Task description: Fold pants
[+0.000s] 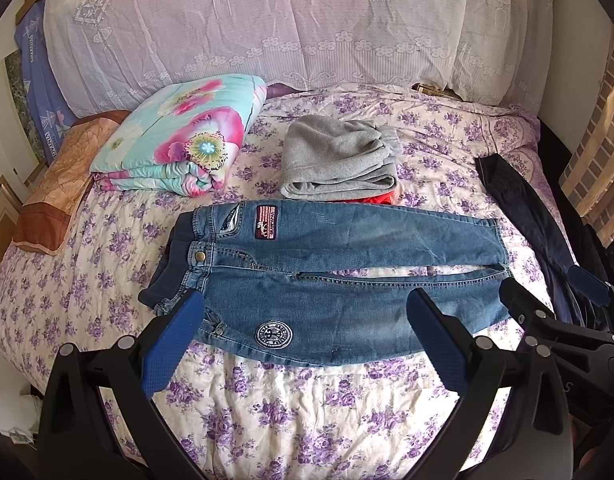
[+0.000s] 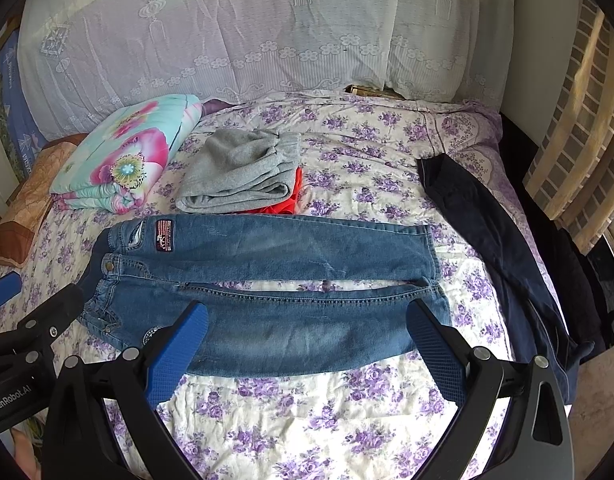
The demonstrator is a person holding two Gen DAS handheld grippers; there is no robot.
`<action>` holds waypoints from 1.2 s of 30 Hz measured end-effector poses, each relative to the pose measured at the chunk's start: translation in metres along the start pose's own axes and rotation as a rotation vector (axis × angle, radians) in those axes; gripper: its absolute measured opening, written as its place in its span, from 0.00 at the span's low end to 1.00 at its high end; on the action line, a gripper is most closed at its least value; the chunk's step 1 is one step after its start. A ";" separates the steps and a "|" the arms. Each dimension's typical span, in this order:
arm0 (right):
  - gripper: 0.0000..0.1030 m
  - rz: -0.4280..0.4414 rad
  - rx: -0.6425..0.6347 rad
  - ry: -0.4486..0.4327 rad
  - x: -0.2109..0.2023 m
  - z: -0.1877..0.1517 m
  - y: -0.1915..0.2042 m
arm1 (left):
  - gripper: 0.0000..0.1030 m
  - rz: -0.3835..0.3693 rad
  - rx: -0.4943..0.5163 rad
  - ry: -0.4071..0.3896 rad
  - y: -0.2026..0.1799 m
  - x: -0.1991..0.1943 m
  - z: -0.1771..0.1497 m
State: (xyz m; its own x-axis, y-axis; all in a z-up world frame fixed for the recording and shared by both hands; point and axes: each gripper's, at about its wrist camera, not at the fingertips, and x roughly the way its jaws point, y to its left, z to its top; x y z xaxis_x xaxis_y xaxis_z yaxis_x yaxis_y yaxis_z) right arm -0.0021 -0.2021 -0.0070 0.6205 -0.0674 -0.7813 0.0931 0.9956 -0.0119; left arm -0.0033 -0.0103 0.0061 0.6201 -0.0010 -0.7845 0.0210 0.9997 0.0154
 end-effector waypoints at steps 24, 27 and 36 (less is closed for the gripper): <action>0.97 -0.001 -0.002 0.002 0.000 -0.008 0.000 | 0.96 -0.005 -0.005 0.015 -0.003 0.006 -0.004; 0.97 -0.003 0.002 0.018 0.017 -0.010 0.006 | 0.96 -0.051 -0.033 0.099 0.003 0.027 -0.011; 0.97 -0.030 -0.084 0.262 0.097 -0.074 0.002 | 0.95 -0.055 -0.392 0.516 0.094 0.158 -0.077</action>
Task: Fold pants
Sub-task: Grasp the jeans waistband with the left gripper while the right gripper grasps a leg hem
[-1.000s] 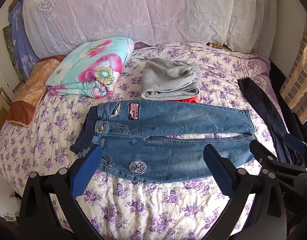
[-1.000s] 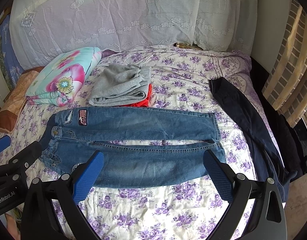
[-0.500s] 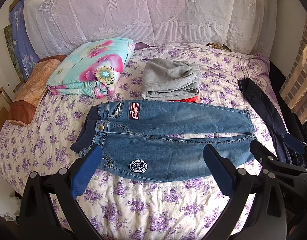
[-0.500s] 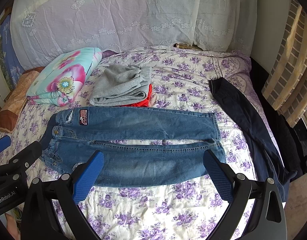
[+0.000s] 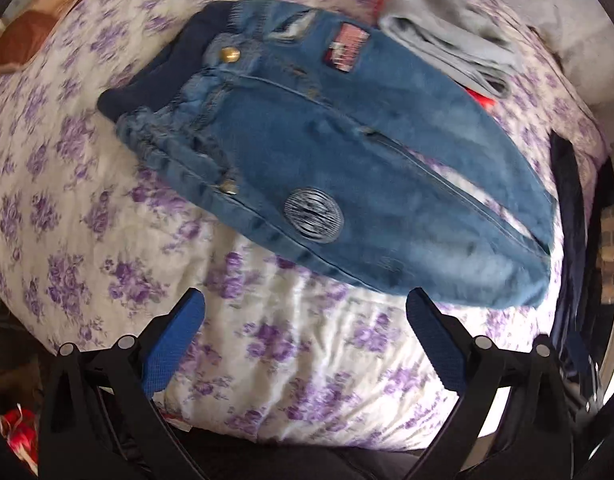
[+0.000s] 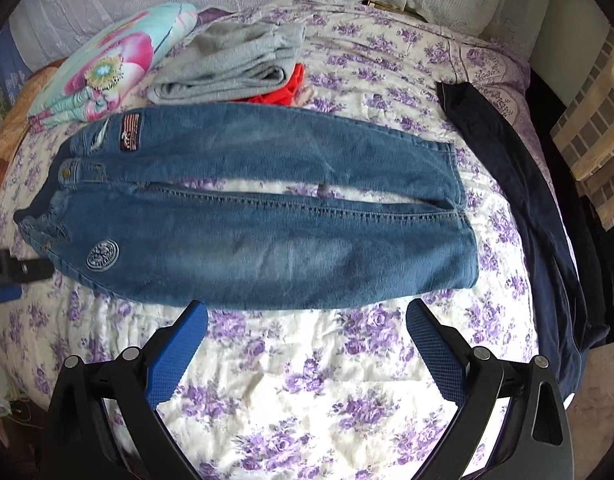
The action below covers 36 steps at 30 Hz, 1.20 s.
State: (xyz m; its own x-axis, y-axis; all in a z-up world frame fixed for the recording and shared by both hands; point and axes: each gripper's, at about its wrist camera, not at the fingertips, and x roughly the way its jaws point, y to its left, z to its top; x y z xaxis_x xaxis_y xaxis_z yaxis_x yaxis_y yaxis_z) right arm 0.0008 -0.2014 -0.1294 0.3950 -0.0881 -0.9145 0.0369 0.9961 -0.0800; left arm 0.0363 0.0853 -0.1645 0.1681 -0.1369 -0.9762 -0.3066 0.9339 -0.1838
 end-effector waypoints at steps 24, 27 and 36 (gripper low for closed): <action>0.94 0.165 0.533 0.082 0.085 -0.024 -0.196 | 0.20 -0.043 -0.260 0.013 0.084 0.071 0.059; 0.81 0.290 0.655 0.131 0.121 -0.026 -0.210 | 0.20 -0.015 -0.232 0.009 0.081 0.069 0.062; 0.07 0.345 0.764 0.100 0.150 -0.006 -0.200 | 0.19 -0.039 -0.276 0.028 0.091 0.076 0.061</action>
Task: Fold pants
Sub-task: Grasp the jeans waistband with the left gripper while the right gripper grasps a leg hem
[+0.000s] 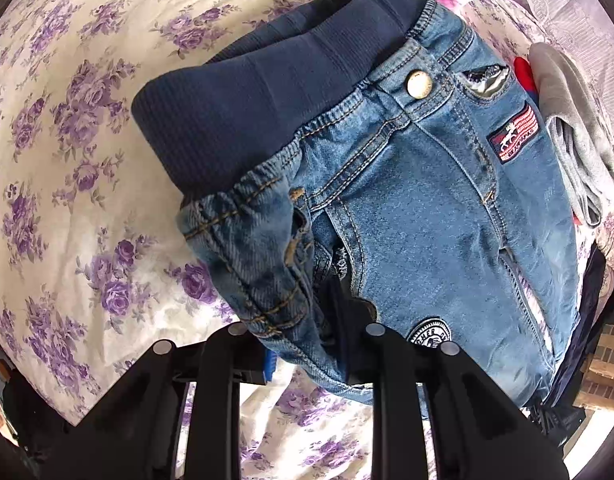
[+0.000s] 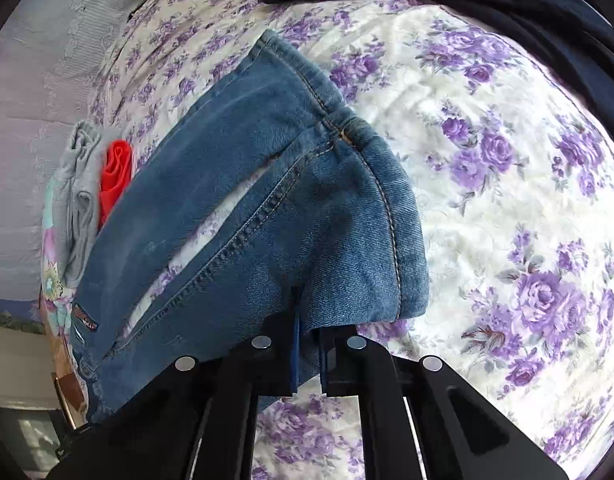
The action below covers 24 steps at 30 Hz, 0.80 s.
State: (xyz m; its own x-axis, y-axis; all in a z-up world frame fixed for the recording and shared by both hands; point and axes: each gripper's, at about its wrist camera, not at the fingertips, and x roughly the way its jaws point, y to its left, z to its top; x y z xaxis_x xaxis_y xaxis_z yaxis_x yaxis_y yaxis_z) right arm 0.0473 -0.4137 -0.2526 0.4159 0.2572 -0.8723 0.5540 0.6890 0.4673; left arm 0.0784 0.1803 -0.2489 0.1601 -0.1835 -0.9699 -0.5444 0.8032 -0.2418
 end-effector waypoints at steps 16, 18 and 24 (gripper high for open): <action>0.14 -0.191 -0.084 0.095 -0.021 -0.066 -0.049 | 0.27 0.053 0.034 0.018 0.047 -0.006 -0.054; 0.27 -0.204 -0.105 0.092 -0.025 -0.066 -0.043 | 0.41 0.060 0.046 0.004 0.045 -0.017 -0.055; 0.53 -0.343 -0.253 0.018 -0.071 -0.057 -0.019 | 0.62 0.209 0.137 -0.117 0.050 -0.080 -0.079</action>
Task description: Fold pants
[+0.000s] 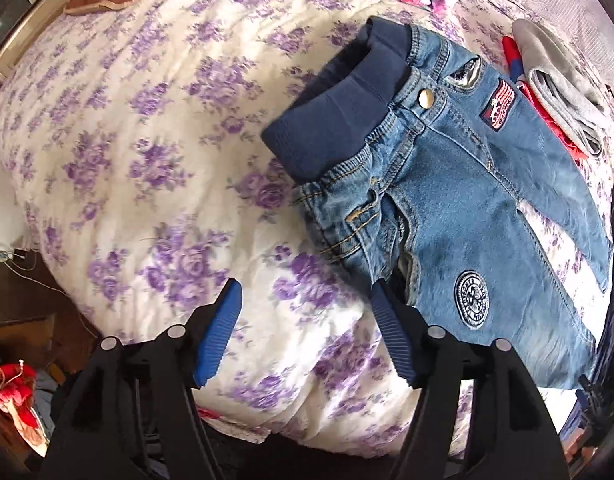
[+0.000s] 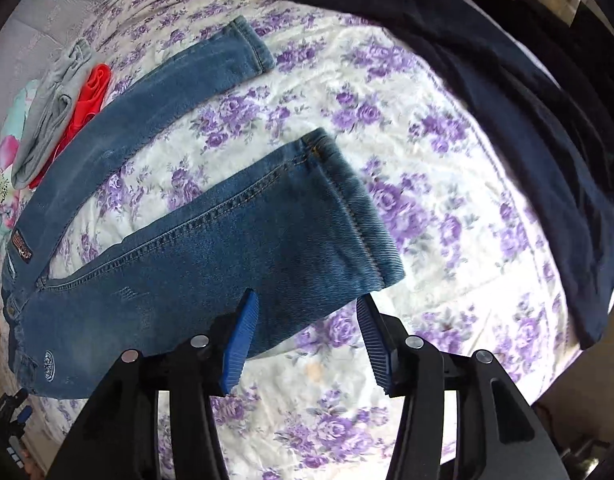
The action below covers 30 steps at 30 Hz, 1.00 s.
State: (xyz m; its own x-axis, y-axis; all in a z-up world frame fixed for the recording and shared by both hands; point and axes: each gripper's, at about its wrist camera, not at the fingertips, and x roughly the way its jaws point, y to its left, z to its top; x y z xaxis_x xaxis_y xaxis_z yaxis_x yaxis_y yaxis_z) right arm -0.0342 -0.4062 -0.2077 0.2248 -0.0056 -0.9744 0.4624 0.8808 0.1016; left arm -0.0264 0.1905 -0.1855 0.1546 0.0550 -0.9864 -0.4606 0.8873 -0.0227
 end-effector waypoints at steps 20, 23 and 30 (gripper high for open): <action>0.26 0.116 -0.063 -0.006 0.094 0.194 0.050 | 0.53 0.132 0.263 0.008 -0.152 0.082 0.178; 0.22 0.095 -0.077 -0.014 0.075 0.186 0.049 | 0.52 0.147 0.267 0.017 -0.154 0.079 0.178; 0.33 -0.008 -0.098 -0.027 0.100 0.164 0.048 | 0.53 0.190 0.310 0.006 -0.159 0.090 0.175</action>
State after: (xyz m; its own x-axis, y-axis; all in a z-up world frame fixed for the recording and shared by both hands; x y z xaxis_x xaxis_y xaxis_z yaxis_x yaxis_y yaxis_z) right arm 0.1515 -0.4418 -0.2669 0.2451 -0.0242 -0.9692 0.3783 0.9229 0.0726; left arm 0.2135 0.1344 -0.2424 0.0863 0.2308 -0.9692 -0.1932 0.9582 0.2109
